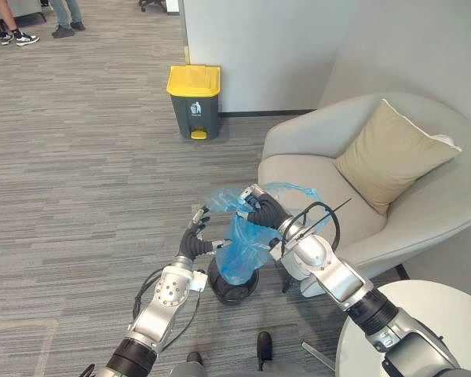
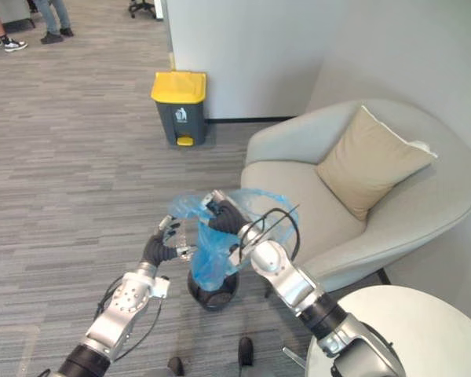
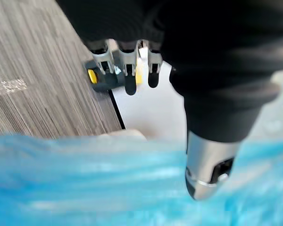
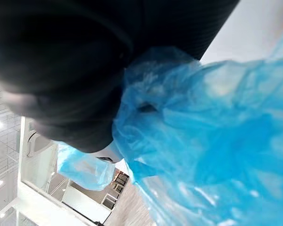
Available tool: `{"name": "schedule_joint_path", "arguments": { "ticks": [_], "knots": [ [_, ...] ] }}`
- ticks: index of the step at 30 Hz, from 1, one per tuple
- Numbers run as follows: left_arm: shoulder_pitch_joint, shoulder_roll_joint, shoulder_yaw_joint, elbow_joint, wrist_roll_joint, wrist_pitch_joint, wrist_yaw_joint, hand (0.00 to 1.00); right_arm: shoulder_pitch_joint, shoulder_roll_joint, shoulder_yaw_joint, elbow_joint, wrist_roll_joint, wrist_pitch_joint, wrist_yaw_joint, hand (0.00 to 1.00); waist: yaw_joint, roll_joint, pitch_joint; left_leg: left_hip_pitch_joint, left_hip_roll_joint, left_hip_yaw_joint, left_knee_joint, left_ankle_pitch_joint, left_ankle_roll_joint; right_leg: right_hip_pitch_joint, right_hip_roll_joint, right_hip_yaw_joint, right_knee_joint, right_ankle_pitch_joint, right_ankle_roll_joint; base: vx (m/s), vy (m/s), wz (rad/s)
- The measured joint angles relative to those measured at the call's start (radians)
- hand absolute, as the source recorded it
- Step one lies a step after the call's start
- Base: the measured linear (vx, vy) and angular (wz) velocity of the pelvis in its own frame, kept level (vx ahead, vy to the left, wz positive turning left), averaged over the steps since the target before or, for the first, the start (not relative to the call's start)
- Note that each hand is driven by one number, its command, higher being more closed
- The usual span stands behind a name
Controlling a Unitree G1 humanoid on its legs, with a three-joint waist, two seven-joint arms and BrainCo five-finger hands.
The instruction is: Gather rubbish on tea table into small bin, then transfer packed bag to large trash can.
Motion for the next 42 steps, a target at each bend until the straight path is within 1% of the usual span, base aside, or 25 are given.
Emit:
{"name": "schedule_joint_path", "arguments": {
  "ticks": [5,9,12,15,18,21,23,24,26,29,33,35,37,38,42],
  "knots": [
    [-0.039,-0.003,-0.072,0.005,0.015,0.0,-0.002,0.0,-0.027,0.006,0.028,0.002,-0.001,0.0,-0.001,1.0,-0.003,0.0,0.0,0.0,0.0,0.003,0.0,0.0,0.0,-0.003,-0.001,0.004,0.001,-0.002,0.003,0.0,0.0,-0.01],
    [-0.063,-0.006,-0.097,0.04,0.032,0.001,-0.003,0.0,-0.05,0.027,0.031,0.007,-0.001,0.001,-0.001,1.0,-0.005,0.001,-0.003,-0.007,-0.001,0.015,-0.001,0.0,0.0,-0.017,-0.001,0.014,0.002,0.004,0.001,0.0,0.001,-0.08],
    [-0.085,-0.014,-0.108,0.08,0.064,0.004,-0.003,0.0,-0.067,0.046,0.031,0.011,0.012,0.002,-0.001,1.0,-0.009,-0.001,-0.007,-0.006,0.0,0.016,0.0,0.0,0.0,-0.016,0.002,0.015,0.002,0.01,0.001,0.0,0.0,0.0],
    [-0.097,-0.017,-0.106,0.096,0.101,0.005,0.001,0.0,-0.097,0.066,0.046,0.019,0.019,0.002,-0.001,1.0,-0.009,-0.002,-0.007,-0.004,-0.002,0.021,0.0,-0.001,0.002,-0.015,0.001,0.02,0.002,0.012,0.003,-0.01,0.005,-0.04],
    [-0.098,-0.023,-0.102,0.115,0.145,0.008,0.005,0.0,-0.119,0.095,0.049,0.047,0.021,0.004,-0.001,1.0,-0.009,-0.008,-0.014,0.0,-0.002,0.025,0.001,-0.002,0.003,-0.013,0.001,0.026,0.002,0.012,0.004,-0.02,0.001,-0.04],
    [-0.098,-0.039,-0.091,0.143,0.207,0.027,0.024,0.0,-0.12,0.122,0.051,0.047,0.038,0.007,-0.001,1.0,-0.009,-0.022,-0.025,0.006,-0.001,0.032,0.001,-0.002,0.002,-0.012,0.001,0.033,0.002,0.012,0.004,-0.03,0.001,-0.06],
    [-0.098,-0.048,-0.074,0.157,0.226,0.032,0.027,0.0,-0.123,0.13,0.052,0.047,0.045,0.007,-0.001,1.0,-0.009,-0.024,-0.027,0.007,-0.001,0.035,0.001,-0.002,0.003,-0.012,0.001,0.036,0.002,0.011,0.005,-0.02,0.002,-0.06],
    [-0.098,-0.063,-0.063,0.166,0.238,0.045,0.038,0.0,-0.123,0.142,0.053,0.046,0.059,0.007,-0.001,1.0,-0.009,-0.028,-0.03,0.007,-0.002,0.037,0.002,-0.002,0.002,-0.013,0.001,0.038,0.002,0.007,0.01,-0.03,0.0,-0.05],
    [-0.098,-0.078,-0.047,0.189,0.253,0.05,0.058,0.0,-0.128,0.157,0.068,0.046,0.062,0.007,-0.001,1.0,-0.009,-0.031,-0.032,0.007,-0.001,0.038,0.003,-0.003,0.002,-0.013,0.0,0.038,0.002,0.004,0.014,-0.02,0.0,-0.02],
    [-0.097,-0.104,-0.023,0.205,0.257,0.067,0.09,0.0,-0.149,0.177,0.095,0.046,0.099,0.008,0.0,1.0,-0.009,-0.031,-0.032,0.007,0.0,0.038,0.004,-0.003,0.001,-0.013,0.0,0.038,0.002,0.003,0.013,0.0,0.0,0.0],
    [-0.098,-0.133,-0.002,0.205,0.254,0.069,0.109,0.0,-0.168,0.203,0.118,0.046,0.114,0.011,0.002,1.0,-0.008,-0.032,-0.033,0.007,0.0,0.038,0.004,-0.004,0.001,-0.013,0.0,0.038,0.002,0.004,0.012,0.0,0.0,0.0],
    [-0.098,-0.144,0.003,0.208,0.229,0.069,0.118,0.0,-0.18,0.204,0.137,0.046,0.137,0.018,0.011,1.0,-0.008,-0.034,-0.035,0.008,0.0,0.038,0.004,-0.005,0.001,-0.012,0.001,0.039,0.002,0.008,0.007,0.0,0.0,0.0],
    [-0.098,-0.154,0.005,0.219,0.211,0.07,0.132,0.0,-0.183,0.204,0.151,0.046,0.138,0.018,0.02,1.0,-0.008,-0.036,-0.036,0.009,0.0,0.038,0.004,-0.006,0.001,-0.011,0.002,0.039,0.002,0.008,0.007,0.0,0.0,0.0],
    [-0.098,-0.158,0.005,0.226,0.202,0.072,0.139,1.0,-0.183,0.205,0.159,0.046,0.14,0.021,0.022,1.0,-0.008,-0.036,-0.036,0.009,-0.001,0.038,0.005,-0.007,0.002,-0.01,0.002,0.04,0.002,0.009,0.007,0.0,0.0,0.0],
    [-0.105,-0.159,0.006,0.248,0.193,0.081,0.141,1.0,-0.183,0.21,0.176,0.046,0.149,0.029,0.029,1.0,-0.009,-0.036,-0.036,0.021,-0.001,0.044,0.005,-0.012,0.002,-0.002,0.002,0.047,0.002,0.008,0.007,-0.01,0.006,-0.05]
  ]
}}
